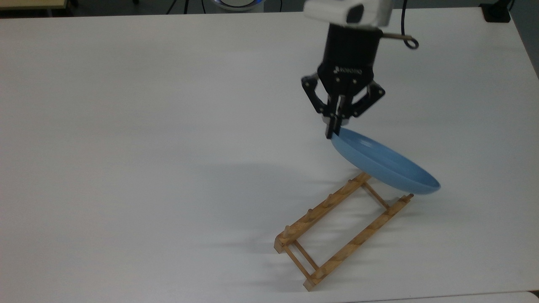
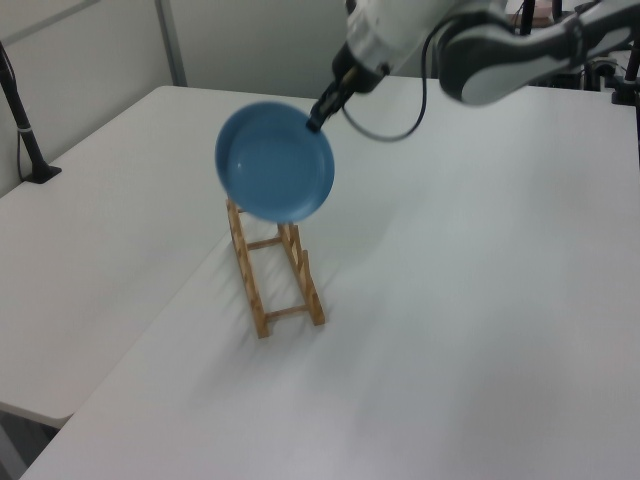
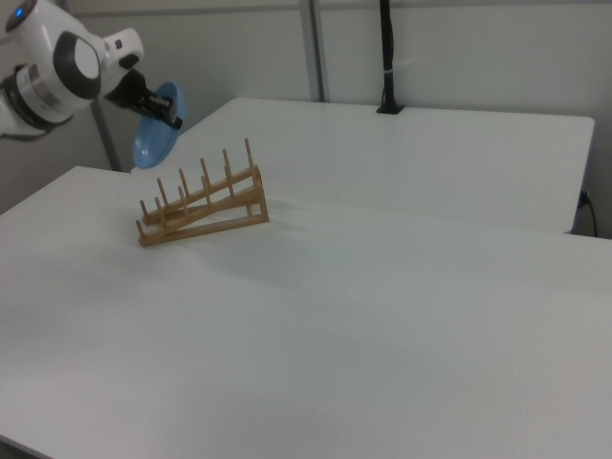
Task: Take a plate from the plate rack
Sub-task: 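Carry the blue plate away from the rack and lower it flat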
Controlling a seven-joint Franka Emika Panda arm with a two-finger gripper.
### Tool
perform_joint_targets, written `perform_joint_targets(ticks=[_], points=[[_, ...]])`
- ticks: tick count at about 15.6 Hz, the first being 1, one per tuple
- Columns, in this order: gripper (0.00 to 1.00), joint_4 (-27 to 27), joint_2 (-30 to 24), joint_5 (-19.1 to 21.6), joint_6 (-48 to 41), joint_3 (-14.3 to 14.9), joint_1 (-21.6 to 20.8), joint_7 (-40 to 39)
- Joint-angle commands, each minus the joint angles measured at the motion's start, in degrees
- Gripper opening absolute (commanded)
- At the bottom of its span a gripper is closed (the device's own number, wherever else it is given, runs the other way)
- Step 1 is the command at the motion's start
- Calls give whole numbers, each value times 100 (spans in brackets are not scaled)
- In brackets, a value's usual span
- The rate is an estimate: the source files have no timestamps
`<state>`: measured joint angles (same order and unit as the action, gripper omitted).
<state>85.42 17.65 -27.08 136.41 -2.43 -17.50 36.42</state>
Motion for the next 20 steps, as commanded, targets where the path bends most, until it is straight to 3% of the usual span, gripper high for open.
perform_joint_targets(ticks=[1, 5, 8, 11, 14, 20], points=[[0, 247, -621, 771, -859, -109, 377, -668], [0, 247, -973, 1914, -2046, -100, 1106, -2688], [0, 238, -1132, 2478, -2880, -100, 1791, -4094], [0, 264, -1141, 2786, -3470, -91, 2451, -5387], [0, 711, -1045, 2857, -3525, -65, 2987, -6346], [0, 1625, -501, 2822, -2447, -47, 3533, -6533]])
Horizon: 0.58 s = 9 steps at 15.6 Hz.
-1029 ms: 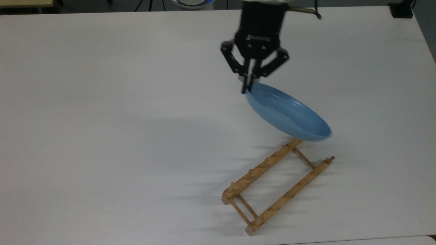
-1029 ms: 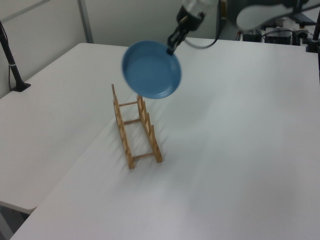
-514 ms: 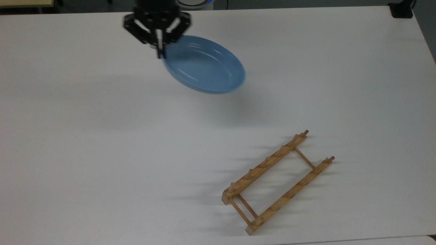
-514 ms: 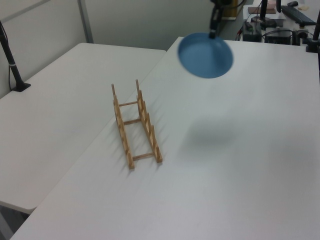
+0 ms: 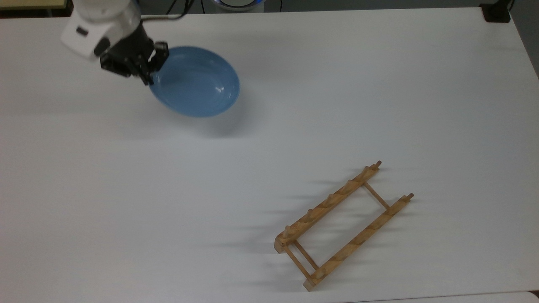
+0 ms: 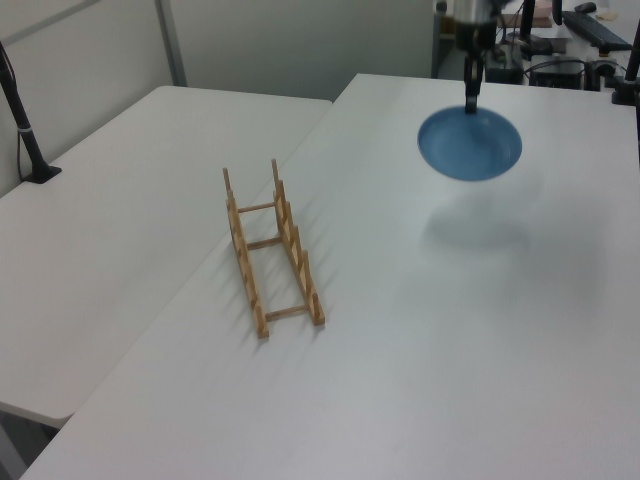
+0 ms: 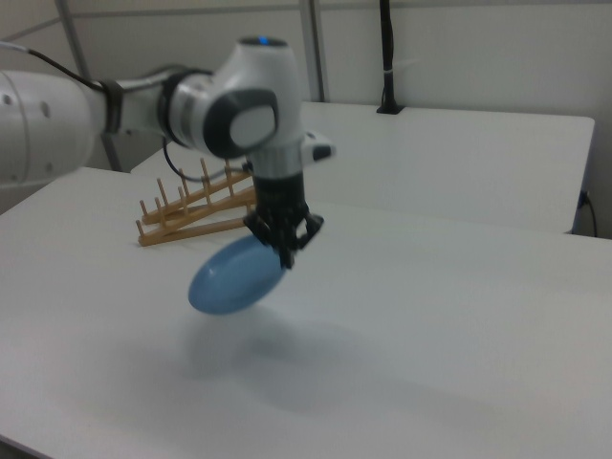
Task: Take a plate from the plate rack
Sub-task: 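Carry the blue plate away from the rack and lower it flat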
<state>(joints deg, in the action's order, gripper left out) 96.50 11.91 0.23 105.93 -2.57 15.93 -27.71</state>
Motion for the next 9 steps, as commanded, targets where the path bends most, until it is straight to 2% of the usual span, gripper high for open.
perform_joint_targets(ticks=[1, 8, 9], points=[[0, 606, 187, 82, 778, -33, 217, -121], [0, 616, 777, 38, 1070, -25, 314, -94], [10, 607, 821, 38, 1070, -25, 314, -68]])
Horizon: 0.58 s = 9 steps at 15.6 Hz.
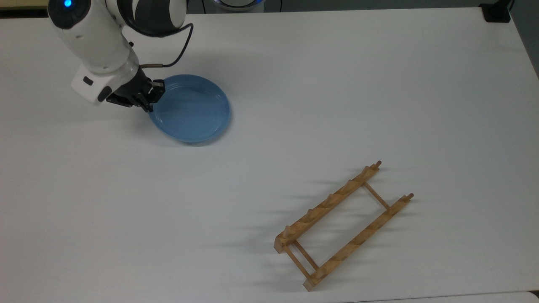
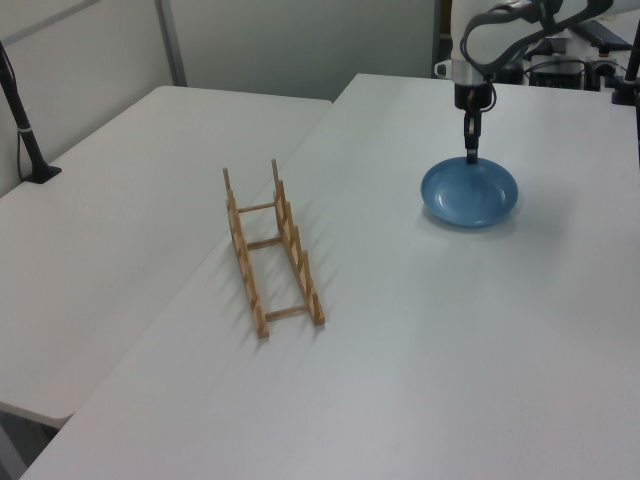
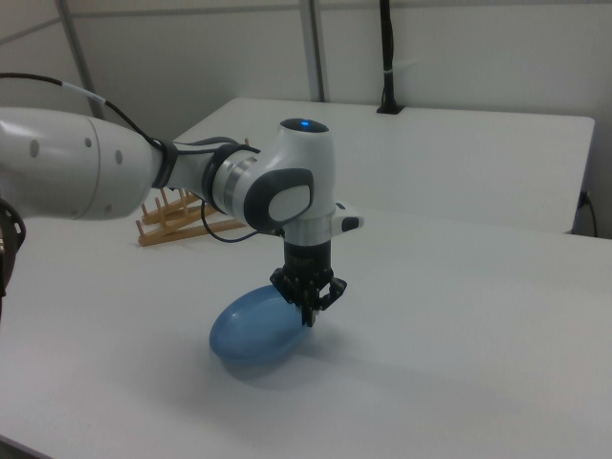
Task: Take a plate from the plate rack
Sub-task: 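Open the gripper to release the plate onto the table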
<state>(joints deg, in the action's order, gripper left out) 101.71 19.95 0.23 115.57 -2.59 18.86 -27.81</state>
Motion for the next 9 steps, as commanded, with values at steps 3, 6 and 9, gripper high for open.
perform_joint_targets(ticks=[3, 6, 9], points=[[90, 42, 18, 47, 98, -22, 56, -23], [100, -89, -105, 117, 28, -23, 65, 187], [100, -239, -692, 118, -34, -66, -5, 1134]])
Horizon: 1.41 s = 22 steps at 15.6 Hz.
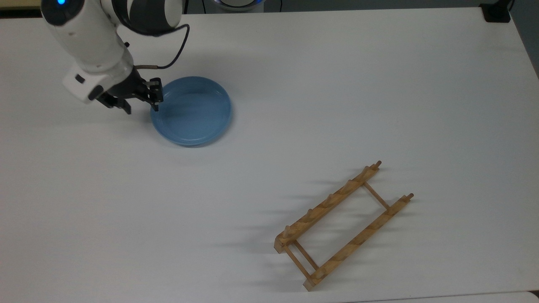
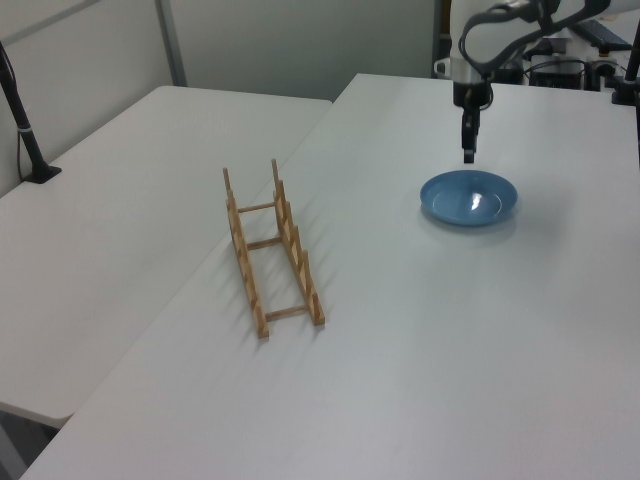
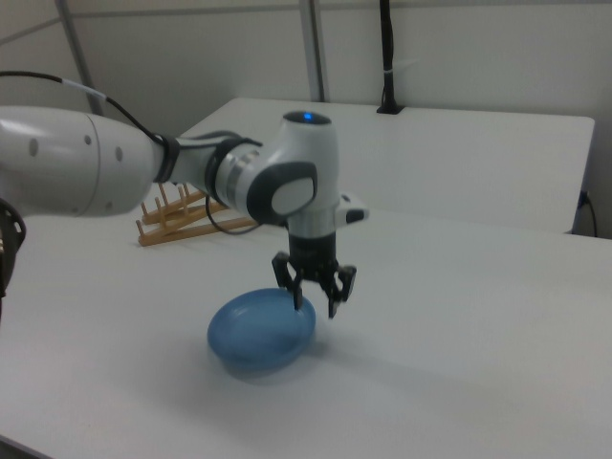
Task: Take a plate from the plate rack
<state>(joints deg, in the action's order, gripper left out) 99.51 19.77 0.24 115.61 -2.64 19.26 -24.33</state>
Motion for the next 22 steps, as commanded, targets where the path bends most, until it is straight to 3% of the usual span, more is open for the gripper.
perform_joint_targets(ticks=[1, 6, 13, 15, 19, 22], points=[[100, -37, -903, 117, -178, -78, -71, 1172], [100, -669, -1519, 126, -1592, -96, -633, 2976], [100, -907, -2100, 117, -2788, 18, -1512, 4198], [100, -890, -2223, 117, -2816, 18, -1531, 4025], [100, -837, -2197, 73, -2369, -8, -1539, 2752], [100, -828, -2136, 12, -2088, -17, -1539, 2662]])
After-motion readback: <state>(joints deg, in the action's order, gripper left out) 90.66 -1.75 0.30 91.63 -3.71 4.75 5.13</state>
